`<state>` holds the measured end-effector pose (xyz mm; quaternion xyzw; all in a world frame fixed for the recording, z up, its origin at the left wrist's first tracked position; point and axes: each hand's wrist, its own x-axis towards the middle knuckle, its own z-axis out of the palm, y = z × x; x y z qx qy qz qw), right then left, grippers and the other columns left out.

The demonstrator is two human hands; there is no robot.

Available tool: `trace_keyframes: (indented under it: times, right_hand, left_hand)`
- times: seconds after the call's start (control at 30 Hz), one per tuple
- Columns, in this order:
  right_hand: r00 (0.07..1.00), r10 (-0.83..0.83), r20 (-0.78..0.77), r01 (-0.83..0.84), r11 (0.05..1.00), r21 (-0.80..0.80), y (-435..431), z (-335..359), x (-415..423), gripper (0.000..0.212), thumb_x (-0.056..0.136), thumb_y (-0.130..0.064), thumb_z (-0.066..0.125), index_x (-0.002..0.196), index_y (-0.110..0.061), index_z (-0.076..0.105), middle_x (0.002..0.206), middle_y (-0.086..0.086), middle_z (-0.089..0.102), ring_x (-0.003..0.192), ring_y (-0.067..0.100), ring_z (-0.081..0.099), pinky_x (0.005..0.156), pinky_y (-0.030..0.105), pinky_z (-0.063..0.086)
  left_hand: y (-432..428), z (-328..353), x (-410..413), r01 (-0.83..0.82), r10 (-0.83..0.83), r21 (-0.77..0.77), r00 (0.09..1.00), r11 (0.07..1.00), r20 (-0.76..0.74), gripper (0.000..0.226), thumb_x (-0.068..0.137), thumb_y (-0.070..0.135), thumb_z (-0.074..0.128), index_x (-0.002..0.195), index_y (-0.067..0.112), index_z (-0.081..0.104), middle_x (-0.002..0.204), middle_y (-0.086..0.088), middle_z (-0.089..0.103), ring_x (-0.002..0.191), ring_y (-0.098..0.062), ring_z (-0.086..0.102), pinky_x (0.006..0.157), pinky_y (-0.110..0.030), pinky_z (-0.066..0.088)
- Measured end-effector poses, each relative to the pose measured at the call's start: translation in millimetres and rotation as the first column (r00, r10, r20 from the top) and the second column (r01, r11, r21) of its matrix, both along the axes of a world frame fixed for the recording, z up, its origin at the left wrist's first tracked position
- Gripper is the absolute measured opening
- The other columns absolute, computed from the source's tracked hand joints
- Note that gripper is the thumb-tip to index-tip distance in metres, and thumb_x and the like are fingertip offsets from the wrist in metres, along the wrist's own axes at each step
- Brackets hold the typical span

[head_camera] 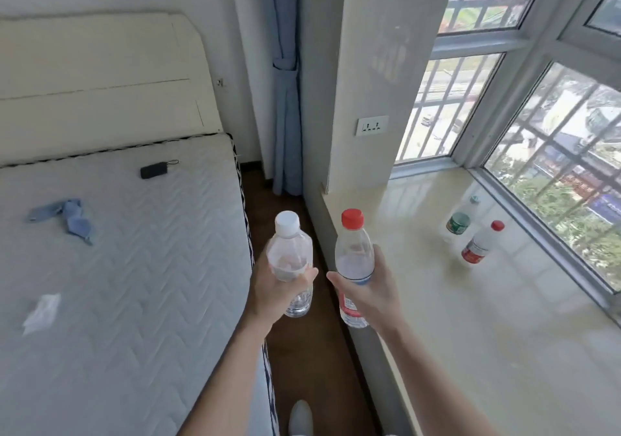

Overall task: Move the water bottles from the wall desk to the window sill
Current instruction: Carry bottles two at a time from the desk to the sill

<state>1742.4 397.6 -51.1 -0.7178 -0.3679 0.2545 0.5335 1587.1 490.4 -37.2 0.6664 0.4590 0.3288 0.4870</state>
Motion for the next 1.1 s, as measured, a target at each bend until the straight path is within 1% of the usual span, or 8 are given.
trace_keyframes:
  times: [0.17, 0.3, 0.43, 0.6, 0.77, 0.87, 1.0, 1.1]
  right_hand:
    - [0.996, -0.092, -0.018, 0.092, 0.996, 0.005, 60, 7, 24, 0.05, 0.064, -0.043, 0.084, 0.103, -0.04, 0.055, 0.092, -0.018, 0.065, 0.088, 0.006, 0.066, 0.08, 0.038, 0.058]
    - [0.985, -0.169, -0.03, 0.169, 0.986, -0.003, 82, 3, 50, 0.051, 0.063, -0.043, 0.084, 0.104, -0.039, 0.054, 0.092, -0.024, 0.064, 0.088, 0.006, 0.066, 0.079, 0.035, 0.057]
    - [0.967, -0.254, 0.003, 0.254, 0.967, -0.015, 96, -2, 78, 0.048, 0.069, -0.032, 0.088, 0.102, -0.035, 0.053, 0.092, -0.024, 0.062, 0.087, 0.006, 0.064, 0.075, 0.029, 0.055]
    - [0.945, -0.326, -0.018, 0.326, 0.945, -0.021, 124, -6, 119, 0.044, 0.071, -0.024, 0.088, 0.099, -0.028, 0.054, 0.085, -0.014, 0.062, 0.074, 0.01, 0.063, 0.066, 0.026, 0.053]
    - [0.907, -0.419, -0.046, 0.419, 0.908, -0.02, 153, -12, 177, 0.044, 0.071, -0.023, 0.088, 0.097, -0.026, 0.053, 0.084, -0.011, 0.063, 0.08, 0.005, 0.061, 0.066, 0.015, 0.049]
    - [0.877, -0.476, -0.073, 0.476, 0.879, -0.019, 164, -14, 211, 0.045, 0.069, -0.023, 0.088, 0.096, -0.025, 0.053, 0.086, -0.007, 0.064, 0.078, 0.008, 0.061, 0.066, 0.02, 0.05]
    - [0.823, -0.556, -0.112, 0.56, 0.828, 0.002, 171, -16, 254, 0.049, 0.062, -0.032, 0.086, 0.098, -0.025, 0.054, 0.085, -0.008, 0.061, 0.077, 0.016, 0.061, 0.067, 0.031, 0.053]
    - [0.779, -0.612, -0.134, 0.618, 0.786, 0.001, 168, -17, 280, 0.05, 0.064, -0.028, 0.088, 0.101, -0.024, 0.055, 0.087, -0.007, 0.062, 0.081, 0.014, 0.062, 0.069, 0.023, 0.051]
  left_hand:
    - [76, -1, 32, 0.092, -0.092, -0.014, 0.996, 0.996, -0.001, 0.055, 0.063, 0.032, 0.082, 0.112, 0.03, 0.056, 0.101, 0.009, 0.065, 0.094, 0.006, 0.06, 0.074, -0.012, 0.045]
    - [114, -4, 64, 0.206, -0.206, -0.023, 0.978, 0.978, 0.016, 0.054, 0.069, 0.024, 0.085, 0.113, 0.032, 0.055, 0.102, 0.01, 0.064, 0.097, 0.005, 0.06, 0.071, -0.007, 0.048]
    - [148, -8, 101, 0.273, -0.272, -0.04, 0.962, 0.961, 0.031, 0.054, 0.061, 0.037, 0.081, 0.11, 0.029, 0.06, 0.1, 0.008, 0.067, 0.095, -0.006, 0.064, 0.081, -0.024, 0.051]
    - [184, -7, 159, 0.348, -0.348, -0.024, 0.937, 0.937, 0.028, 0.053, 0.068, 0.013, 0.087, 0.105, 0.038, 0.059, 0.1, 0.013, 0.067, 0.092, 0.007, 0.062, 0.074, -0.009, 0.046]
    - [216, -4, 229, 0.445, -0.445, -0.014, 0.895, 0.895, 0.038, 0.054, 0.069, 0.002, 0.085, 0.103, 0.035, 0.058, 0.098, 0.01, 0.066, 0.086, 0.011, 0.061, 0.073, -0.005, 0.046]
    - [228, -2, 272, 0.523, -0.523, -0.037, 0.852, 0.852, 0.015, 0.05, 0.071, -0.001, 0.083, 0.1, 0.03, 0.058, 0.096, 0.007, 0.064, 0.08, 0.015, 0.059, 0.069, -0.003, 0.044]
    - [241, -4, 322, 0.592, -0.59, -0.099, 0.806, 0.8, 0.047, 0.052, 0.063, 0.023, 0.089, 0.108, 0.022, 0.062, 0.1, 0.002, 0.069, 0.093, -0.002, 0.066, 0.075, -0.015, 0.05]
    - [246, -5, 356, 0.647, -0.646, -0.131, 0.761, 0.751, 0.056, 0.059, 0.059, 0.035, 0.087, 0.109, 0.024, 0.058, 0.102, 0.003, 0.067, 0.098, -0.01, 0.065, 0.078, -0.024, 0.055]
